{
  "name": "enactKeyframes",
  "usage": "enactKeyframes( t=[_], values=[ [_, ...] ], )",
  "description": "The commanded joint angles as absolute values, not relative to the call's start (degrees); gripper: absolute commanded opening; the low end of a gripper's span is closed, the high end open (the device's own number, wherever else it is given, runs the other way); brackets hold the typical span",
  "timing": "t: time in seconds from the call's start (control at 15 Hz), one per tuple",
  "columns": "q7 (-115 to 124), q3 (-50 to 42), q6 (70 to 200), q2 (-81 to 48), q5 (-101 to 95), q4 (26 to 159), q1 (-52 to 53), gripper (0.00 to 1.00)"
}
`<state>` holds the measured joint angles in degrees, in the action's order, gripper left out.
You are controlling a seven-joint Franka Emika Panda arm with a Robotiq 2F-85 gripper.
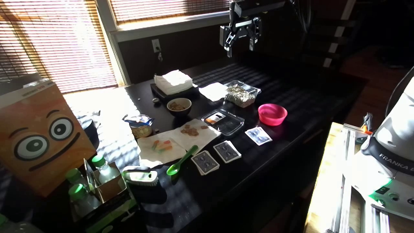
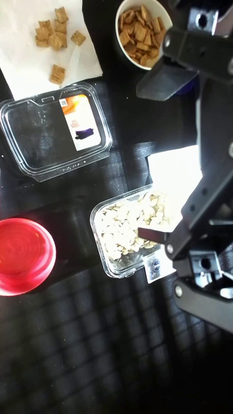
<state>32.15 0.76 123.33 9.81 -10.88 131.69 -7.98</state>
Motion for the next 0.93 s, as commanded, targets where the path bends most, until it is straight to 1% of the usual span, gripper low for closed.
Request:
enactKeyframes(
  t=[0.0,0.4,0.87],
  values=[
    [32.7,-1.8,125.2,4.5,-7.4,129.5,-8.3,1.0],
    [29.8,-7.0,130.2,-5.7,0.2,125.3,-8.9,1.0],
    [33.2,-11.1,138.6,-15.2,-1.6,122.4,-8.3,1.0]
  ],
)
